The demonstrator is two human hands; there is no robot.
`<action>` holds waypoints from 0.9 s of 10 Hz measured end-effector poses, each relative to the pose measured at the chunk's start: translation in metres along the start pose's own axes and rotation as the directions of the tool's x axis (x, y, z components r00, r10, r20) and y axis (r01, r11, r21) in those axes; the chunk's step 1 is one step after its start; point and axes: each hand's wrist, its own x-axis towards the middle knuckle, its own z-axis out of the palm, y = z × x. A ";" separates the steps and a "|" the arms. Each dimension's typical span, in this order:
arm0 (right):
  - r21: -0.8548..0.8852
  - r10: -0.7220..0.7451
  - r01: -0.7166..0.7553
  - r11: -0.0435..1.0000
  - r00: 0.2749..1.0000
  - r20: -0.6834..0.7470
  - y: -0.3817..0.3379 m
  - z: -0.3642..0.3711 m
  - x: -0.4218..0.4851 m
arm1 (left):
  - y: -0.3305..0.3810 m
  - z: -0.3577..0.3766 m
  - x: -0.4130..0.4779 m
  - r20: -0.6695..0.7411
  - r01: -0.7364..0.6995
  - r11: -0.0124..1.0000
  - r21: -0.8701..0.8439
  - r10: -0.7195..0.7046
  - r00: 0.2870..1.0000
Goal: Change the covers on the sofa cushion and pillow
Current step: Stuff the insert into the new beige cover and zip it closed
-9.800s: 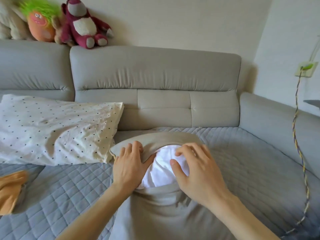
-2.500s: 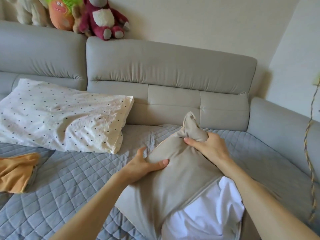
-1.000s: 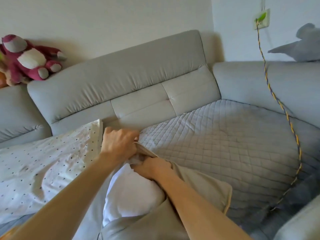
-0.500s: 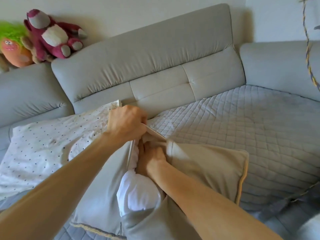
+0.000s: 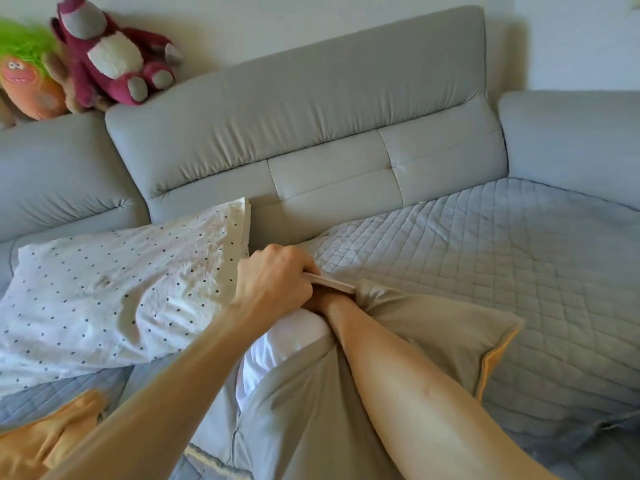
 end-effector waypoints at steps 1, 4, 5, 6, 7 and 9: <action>-0.194 -0.044 0.048 0.980 0.999 0.025 -0.003 -0.014 -0.015 | 0.002 -0.001 0.000 0.026 0.034 0.999 -0.030 -0.033 0.999; -0.068 -0.339 0.338 0.939 0.940 -0.019 0.027 -0.031 -0.130 | 0.011 0.000 -0.030 0.050 0.122 0.990 -0.076 -0.119 0.992; -0.407 -0.335 0.327 0.853 0.941 0.053 0.035 -0.029 -0.167 | 0.019 -0.011 -0.044 -0.061 0.049 0.998 -0.037 -0.052 0.997; -0.626 -0.115 0.107 0.773 0.993 0.028 0.041 -0.007 -0.160 | 0.045 -0.018 -0.064 -0.195 -0.142 0.989 0.037 0.146 0.970; -0.665 -0.106 0.067 0.744 0.994 -0.019 0.040 0.004 -0.141 | 0.050 -0.007 -0.081 -0.222 -0.170 0.982 0.077 0.183 0.958; -0.361 -0.194 0.193 0.912 0.980 0.035 0.055 -0.030 -0.143 | 0.005 0.047 -0.156 -0.254 0.095 0.986 -0.138 -0.128 0.959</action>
